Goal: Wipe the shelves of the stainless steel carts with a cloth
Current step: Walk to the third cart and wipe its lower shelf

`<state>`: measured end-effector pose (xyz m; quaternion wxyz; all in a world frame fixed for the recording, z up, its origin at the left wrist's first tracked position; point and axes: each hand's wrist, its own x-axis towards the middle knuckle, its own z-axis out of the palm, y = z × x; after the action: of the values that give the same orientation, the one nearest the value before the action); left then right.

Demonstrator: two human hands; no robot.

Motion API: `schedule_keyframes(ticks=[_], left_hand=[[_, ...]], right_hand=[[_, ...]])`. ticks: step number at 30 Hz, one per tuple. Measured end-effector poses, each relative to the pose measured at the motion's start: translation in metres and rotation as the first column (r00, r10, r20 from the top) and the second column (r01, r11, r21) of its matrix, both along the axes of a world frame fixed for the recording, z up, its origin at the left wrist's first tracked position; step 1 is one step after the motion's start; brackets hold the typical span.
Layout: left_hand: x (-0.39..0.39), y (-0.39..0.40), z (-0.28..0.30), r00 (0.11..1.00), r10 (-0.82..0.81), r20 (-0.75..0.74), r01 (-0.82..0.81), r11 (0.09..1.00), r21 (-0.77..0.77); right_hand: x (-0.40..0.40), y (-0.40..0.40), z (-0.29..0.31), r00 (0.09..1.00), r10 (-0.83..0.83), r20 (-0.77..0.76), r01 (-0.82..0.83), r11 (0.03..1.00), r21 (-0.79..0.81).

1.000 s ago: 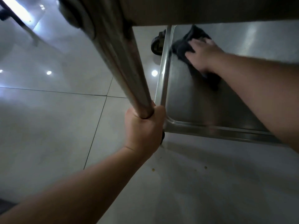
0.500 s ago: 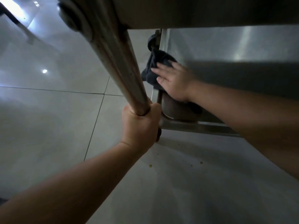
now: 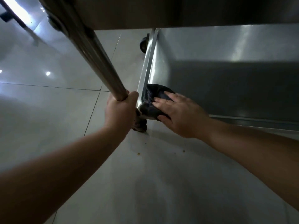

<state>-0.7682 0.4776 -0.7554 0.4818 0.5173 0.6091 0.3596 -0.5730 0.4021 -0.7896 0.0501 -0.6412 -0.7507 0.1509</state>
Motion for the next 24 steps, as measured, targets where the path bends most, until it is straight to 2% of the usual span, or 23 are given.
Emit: schedule_keyframes(ticks=[6, 10, 12, 14, 16, 19, 24], left_hand=[[0.002, 0.0, 0.005, 0.977, 0.073, -0.201, -0.094, 0.991, -0.096], [0.003, -0.039, -0.011, 0.927, -0.086, -0.366, -0.042, 0.944, -0.327], [0.014, -0.064, -0.02, 0.918, -0.197, -0.345, 0.023, 0.893, -0.449], [0.035, -0.079, -0.019, 0.891, -0.302, -0.34, 0.098, 0.857, -0.505], [0.063, -0.088, -0.009, 0.822, -0.413, -0.393, 0.191, 0.849, -0.493], [0.104, -0.102, 0.005, 0.647, -0.557, -0.521, 0.415, 0.83, -0.373], [0.152, -0.121, 0.012, 0.423, -0.665, -0.615, 0.738, 0.647, -0.191]], right_hand=[[0.059, -0.032, -0.002, 0.998, 0.029, 0.054, -0.026, 0.998, -0.051], [0.096, -0.058, -0.002, 0.999, 0.0, 0.046, 0.002, 0.999, -0.052], [0.115, -0.071, -0.003, 0.999, -0.013, 0.047, 0.016, 0.999, -0.052], [0.133, -0.084, -0.004, 0.998, -0.026, 0.055, 0.029, 0.998, -0.049], [0.149, -0.096, -0.005, 0.998, -0.03, 0.062, 0.033, 0.998, -0.049], [0.176, -0.115, -0.004, 0.998, -0.025, 0.063, 0.029, 0.998, -0.059], [0.238, -0.156, -0.003, 0.996, -0.047, 0.08, 0.053, 0.996, -0.074]])
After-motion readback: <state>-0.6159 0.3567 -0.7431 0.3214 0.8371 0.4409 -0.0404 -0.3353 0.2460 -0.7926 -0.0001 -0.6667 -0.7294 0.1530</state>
